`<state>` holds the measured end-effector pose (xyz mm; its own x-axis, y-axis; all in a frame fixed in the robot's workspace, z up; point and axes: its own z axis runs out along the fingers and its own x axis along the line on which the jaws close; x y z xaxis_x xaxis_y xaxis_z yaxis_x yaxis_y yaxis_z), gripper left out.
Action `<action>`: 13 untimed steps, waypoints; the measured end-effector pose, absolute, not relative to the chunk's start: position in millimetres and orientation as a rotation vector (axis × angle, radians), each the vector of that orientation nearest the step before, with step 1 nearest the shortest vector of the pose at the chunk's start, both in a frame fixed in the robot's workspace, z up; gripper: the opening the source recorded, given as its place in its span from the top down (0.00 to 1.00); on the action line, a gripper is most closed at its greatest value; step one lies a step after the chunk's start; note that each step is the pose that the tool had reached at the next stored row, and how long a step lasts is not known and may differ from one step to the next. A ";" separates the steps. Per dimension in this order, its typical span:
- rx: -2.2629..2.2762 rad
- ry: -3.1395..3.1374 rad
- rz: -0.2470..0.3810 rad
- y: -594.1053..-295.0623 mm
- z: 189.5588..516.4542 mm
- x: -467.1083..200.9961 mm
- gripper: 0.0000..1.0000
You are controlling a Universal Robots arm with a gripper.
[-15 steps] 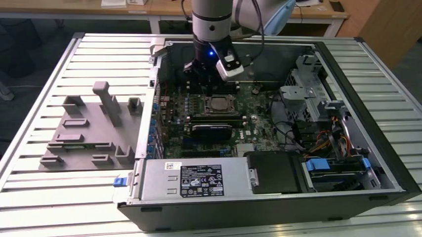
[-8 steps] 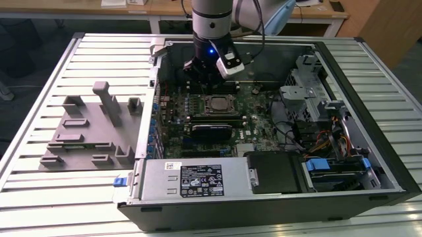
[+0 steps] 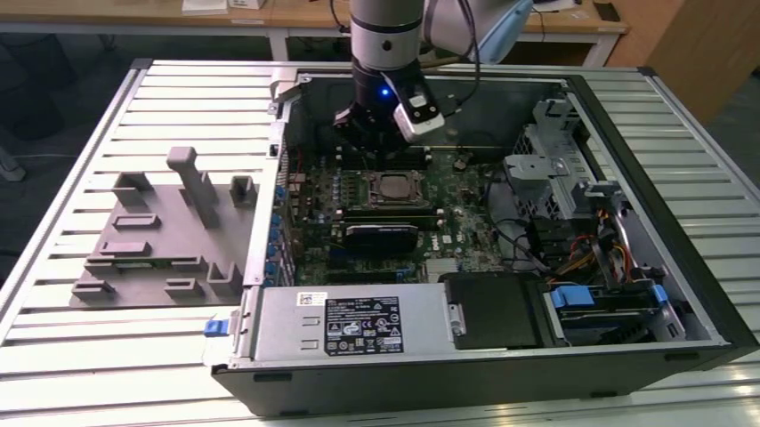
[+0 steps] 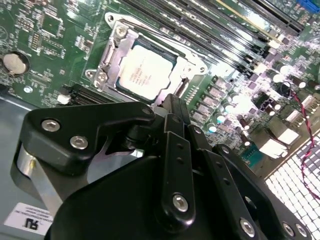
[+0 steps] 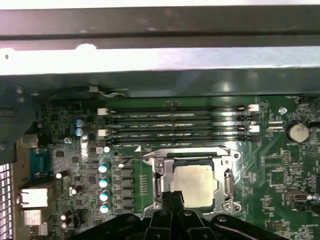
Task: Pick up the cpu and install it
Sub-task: 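Close the cpu cover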
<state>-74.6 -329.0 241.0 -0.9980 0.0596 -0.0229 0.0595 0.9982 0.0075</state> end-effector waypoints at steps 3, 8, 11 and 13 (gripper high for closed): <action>0.093 3.117 0.011 -329.0 241.0 -67.0 0.89; 0.093 3.117 0.011 -328.9 241.0 -53.1 0.89; 0.093 3.117 0.011 -328.9 241.0 -48.7 0.89; 0.092 3.117 0.011 -328.9 240.9 -48.0 0.89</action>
